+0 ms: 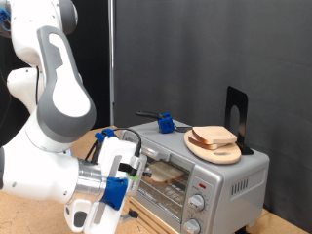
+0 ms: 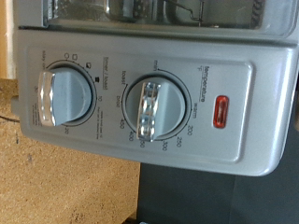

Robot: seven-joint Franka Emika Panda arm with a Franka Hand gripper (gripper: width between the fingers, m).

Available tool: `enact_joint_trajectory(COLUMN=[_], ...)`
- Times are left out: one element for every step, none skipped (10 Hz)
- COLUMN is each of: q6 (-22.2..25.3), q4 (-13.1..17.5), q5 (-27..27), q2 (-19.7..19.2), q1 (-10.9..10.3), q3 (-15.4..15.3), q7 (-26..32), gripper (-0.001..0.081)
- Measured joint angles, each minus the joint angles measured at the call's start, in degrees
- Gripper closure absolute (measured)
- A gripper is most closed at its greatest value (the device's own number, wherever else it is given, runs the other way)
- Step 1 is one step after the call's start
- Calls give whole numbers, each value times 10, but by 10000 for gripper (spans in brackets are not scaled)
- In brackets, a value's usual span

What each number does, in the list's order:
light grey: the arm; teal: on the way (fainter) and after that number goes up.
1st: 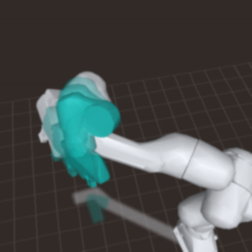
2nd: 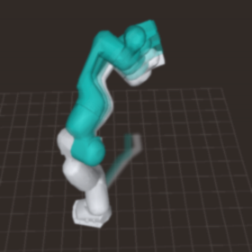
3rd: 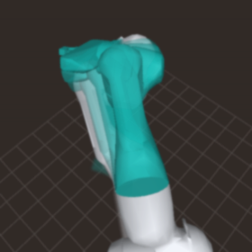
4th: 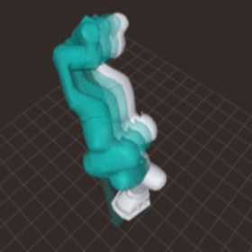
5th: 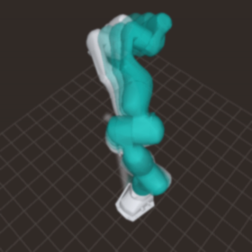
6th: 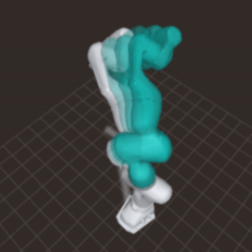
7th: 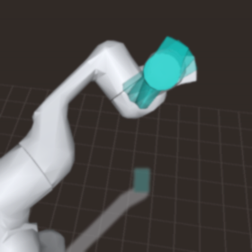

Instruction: Make a piece of toast with the oven

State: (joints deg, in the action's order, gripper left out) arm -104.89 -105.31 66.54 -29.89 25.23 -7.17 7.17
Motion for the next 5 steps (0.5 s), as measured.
enact_joint_trajectory(q6=[29, 65, 88, 92, 90], q4=[0, 7, 24, 48, 73], q5=[-12, -36, -57, -65, -66], q2=[0, -4, -15, -34, -57], q1=[2, 4, 5, 4, 4], q3=[0, 0, 0, 0, 0], q7=[1, -1, -2, -3, -3], gripper=[-2, -2, -2, -2, -2])
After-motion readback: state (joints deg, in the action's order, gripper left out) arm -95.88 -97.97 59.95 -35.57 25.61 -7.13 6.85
